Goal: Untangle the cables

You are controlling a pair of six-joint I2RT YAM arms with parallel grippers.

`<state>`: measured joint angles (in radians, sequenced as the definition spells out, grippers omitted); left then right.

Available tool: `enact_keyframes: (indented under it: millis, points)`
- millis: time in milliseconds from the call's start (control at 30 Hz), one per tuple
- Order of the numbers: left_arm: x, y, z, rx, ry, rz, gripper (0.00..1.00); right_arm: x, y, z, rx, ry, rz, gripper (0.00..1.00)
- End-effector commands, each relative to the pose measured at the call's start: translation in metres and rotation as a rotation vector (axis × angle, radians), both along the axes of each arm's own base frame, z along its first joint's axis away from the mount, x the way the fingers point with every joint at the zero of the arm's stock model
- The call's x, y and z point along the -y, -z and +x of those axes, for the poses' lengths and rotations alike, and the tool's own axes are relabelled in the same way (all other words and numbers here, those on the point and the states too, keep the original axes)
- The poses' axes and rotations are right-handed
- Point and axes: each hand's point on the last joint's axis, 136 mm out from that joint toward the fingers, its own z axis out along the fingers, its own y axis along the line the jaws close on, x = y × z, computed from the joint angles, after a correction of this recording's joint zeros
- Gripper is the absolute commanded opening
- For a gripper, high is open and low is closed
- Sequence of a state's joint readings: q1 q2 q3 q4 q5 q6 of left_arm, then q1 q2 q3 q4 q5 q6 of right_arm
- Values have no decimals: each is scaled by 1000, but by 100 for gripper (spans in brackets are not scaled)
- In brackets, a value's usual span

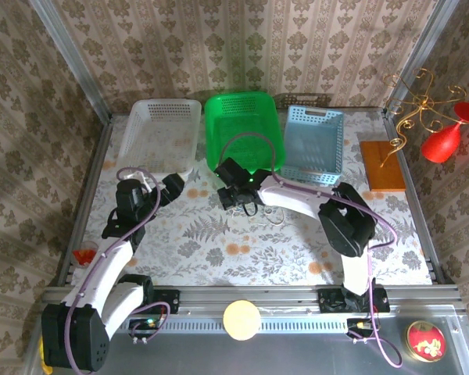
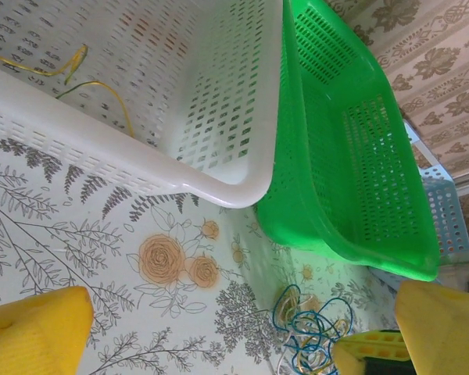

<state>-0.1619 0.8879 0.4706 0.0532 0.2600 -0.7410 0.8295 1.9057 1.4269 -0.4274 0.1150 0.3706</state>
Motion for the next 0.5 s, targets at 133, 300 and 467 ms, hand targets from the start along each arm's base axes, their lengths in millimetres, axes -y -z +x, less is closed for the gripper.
enact_keyframes:
  millis: [133, 300, 467]
  points:
    - [16, 1, -7, 37, 104, -12, 100, 0, -76, -17, 59, -9, 193, 0]
    - [36, 3, -16, 93, 194, -12, 100, 4, -96, -24, 64, 3, 297, 0]
    - [61, 8, -28, 154, 303, 35, 100, 5, -99, -26, 45, 10, 370, 0]
